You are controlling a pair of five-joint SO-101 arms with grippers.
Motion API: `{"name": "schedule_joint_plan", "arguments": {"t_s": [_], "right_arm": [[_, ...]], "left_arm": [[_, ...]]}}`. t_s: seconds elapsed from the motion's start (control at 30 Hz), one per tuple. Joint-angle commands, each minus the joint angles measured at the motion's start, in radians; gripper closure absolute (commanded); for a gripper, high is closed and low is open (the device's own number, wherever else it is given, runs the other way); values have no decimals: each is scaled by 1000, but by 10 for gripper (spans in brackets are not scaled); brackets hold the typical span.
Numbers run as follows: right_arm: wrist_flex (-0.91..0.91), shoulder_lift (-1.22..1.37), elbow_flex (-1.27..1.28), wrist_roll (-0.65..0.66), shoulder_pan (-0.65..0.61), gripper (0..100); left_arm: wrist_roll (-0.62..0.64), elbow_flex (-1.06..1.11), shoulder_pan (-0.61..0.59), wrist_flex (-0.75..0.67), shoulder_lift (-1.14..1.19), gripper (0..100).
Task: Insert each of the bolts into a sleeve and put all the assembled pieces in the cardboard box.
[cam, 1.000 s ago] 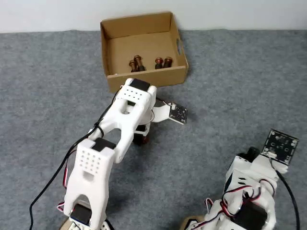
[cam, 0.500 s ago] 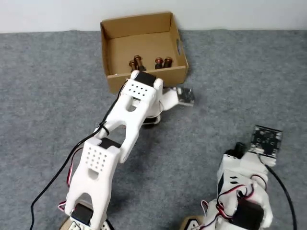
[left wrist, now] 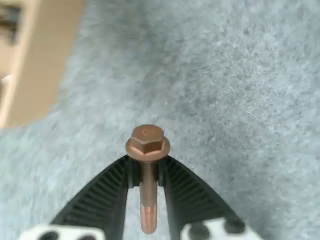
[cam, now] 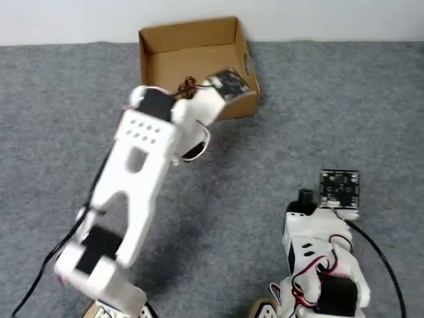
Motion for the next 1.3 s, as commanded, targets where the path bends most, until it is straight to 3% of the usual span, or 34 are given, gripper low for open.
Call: {"name": "schedule_joint_plan", "arguments": {"t_s": [0.0,0.13,0.4,0.8,1.17,1.27], "right_arm": [[-53,-7,-8,2,-73,990],[-145,-7,12,2,-145,990],[-357,-7,141,3,-317,990],[-519,-7,261,9,-567,990],[-618,-7,275,12,-700,990],[-618,-7,276,12,-739,990]], "left_arm": [[94,81,-12,14,-235,992],[190,220,-17,-89,-391,995],[486,570,-17,-427,-697,995],[760,980,-18,-764,-1163,995],[783,1425,-18,-1060,-1669,995],[784,1511,-17,-1085,-1791,995]]}}
